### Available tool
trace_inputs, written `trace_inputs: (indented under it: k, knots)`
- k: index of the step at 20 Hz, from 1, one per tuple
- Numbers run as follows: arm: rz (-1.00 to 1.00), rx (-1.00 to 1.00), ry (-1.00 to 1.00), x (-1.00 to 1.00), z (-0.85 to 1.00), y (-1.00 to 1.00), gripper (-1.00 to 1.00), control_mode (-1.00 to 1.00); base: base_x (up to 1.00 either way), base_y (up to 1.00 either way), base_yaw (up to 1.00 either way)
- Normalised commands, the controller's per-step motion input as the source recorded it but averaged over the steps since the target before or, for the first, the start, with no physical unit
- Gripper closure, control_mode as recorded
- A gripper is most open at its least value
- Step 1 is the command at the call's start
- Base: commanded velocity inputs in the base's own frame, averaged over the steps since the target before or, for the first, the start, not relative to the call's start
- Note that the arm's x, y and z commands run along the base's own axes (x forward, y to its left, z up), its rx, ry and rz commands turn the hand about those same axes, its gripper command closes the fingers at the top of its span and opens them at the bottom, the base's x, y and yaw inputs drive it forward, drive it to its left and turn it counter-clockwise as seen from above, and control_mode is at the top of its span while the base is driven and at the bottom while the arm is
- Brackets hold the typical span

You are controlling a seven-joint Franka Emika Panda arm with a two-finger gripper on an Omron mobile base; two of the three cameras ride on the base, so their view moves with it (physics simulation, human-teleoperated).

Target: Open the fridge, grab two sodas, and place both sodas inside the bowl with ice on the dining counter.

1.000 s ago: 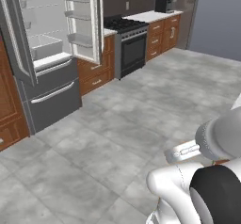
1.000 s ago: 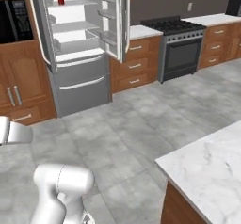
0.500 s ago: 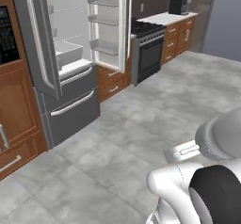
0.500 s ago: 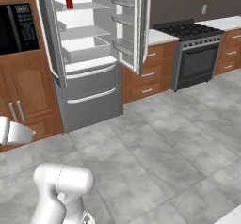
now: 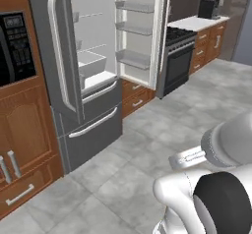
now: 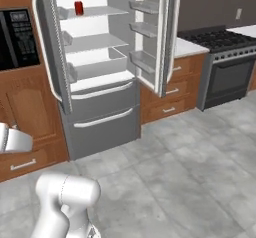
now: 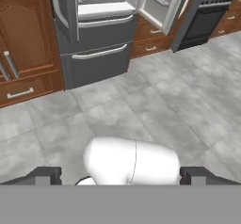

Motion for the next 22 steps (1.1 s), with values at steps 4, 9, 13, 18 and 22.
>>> trace_inputs:
  k: [4,9,13,18,22]
  knots:
    - [0.0,0.0,0.0,0.0,0.0,0.0,-1.0,1.0,1.0,-0.24,0.36]
    - [0.0,0.0,0.0,0.0,0.0,0.0,-1.0,1.0,0.99,-0.3,0.37]
    - [0.0,0.0,0.0,0.0,0.0,0.0,-1.0,1.0,0.71,-0.41,0.32]
    - [0.0,0.0,0.0,0.0,0.0,0.0,-1.0,1.0,0.56,-0.45,0.28]
    - [0.0,0.0,0.0,0.0,0.0,0.0,-1.0,1.0,0.48,-0.51,0.29]
